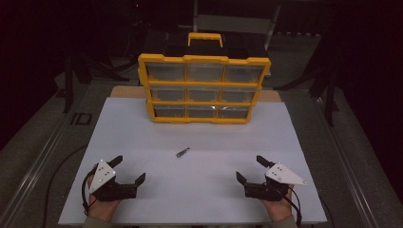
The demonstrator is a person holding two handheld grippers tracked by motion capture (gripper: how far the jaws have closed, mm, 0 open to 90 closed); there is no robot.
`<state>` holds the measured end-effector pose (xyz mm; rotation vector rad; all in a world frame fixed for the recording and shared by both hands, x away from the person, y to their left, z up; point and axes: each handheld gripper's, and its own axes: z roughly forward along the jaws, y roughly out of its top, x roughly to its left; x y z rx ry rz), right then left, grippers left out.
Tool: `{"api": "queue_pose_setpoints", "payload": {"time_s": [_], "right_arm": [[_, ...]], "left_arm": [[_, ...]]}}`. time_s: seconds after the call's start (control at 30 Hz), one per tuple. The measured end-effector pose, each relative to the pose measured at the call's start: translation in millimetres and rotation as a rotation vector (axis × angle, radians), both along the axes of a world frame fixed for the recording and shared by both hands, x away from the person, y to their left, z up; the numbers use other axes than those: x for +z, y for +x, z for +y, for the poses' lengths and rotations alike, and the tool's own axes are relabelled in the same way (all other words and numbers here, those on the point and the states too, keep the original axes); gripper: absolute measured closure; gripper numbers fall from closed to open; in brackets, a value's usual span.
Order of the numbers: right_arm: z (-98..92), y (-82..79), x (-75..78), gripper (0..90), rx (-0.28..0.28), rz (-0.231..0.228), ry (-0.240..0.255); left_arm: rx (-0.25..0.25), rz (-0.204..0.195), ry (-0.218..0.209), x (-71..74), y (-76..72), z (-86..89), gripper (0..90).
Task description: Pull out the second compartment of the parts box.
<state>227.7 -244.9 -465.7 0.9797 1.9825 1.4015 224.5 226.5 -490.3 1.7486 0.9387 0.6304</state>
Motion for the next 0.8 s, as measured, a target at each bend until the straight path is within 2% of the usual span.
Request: {"api": "queue_pose_setpoints", "payload": {"time_s": [0.27, 0.8], "right_arm": [[13.5, 7.7, 8.2, 7.9, -0.012, 0.022, -0.024], [31.8, 17.6, 23.5, 7.9, 0.002, 0.020, -0.036]], "left_arm": [[0.004, 0.000, 0.011, -0.6, 0.0, -1.3, 0.0], [0.012, 0.001, 0.017, -0.6, -0.1, -0.9, 0.0]]}}
